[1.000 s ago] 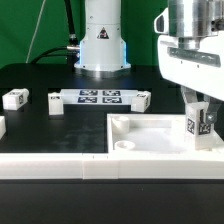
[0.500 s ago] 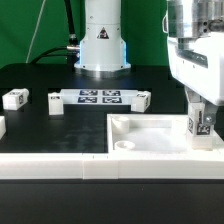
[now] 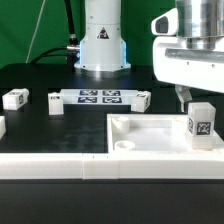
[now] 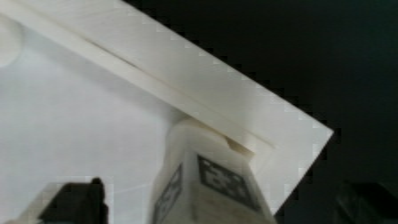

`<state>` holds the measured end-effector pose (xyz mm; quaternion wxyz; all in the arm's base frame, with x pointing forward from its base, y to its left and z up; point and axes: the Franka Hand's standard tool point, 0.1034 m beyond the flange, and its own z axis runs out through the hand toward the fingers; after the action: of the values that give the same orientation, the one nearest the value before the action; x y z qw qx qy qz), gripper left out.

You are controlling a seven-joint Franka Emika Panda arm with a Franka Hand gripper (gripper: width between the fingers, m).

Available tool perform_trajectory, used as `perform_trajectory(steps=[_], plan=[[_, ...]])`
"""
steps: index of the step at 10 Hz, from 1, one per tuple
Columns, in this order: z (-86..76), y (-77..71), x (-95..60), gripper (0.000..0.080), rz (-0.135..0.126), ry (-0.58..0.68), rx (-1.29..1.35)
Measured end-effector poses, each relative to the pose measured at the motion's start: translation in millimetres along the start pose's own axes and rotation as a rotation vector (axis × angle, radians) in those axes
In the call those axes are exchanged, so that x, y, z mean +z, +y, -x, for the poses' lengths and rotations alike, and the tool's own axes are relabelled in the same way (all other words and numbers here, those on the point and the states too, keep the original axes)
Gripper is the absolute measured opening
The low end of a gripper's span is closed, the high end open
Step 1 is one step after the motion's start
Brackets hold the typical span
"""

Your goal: Assemble one leg

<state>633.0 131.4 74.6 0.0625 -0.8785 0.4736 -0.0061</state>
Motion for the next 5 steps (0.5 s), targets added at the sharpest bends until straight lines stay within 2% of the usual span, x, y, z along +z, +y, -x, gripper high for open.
perform_trajectory(steps=[5], plan=[[-3.7,1.1,-0.5,0.0648,0.021,0.021,-0.624]])
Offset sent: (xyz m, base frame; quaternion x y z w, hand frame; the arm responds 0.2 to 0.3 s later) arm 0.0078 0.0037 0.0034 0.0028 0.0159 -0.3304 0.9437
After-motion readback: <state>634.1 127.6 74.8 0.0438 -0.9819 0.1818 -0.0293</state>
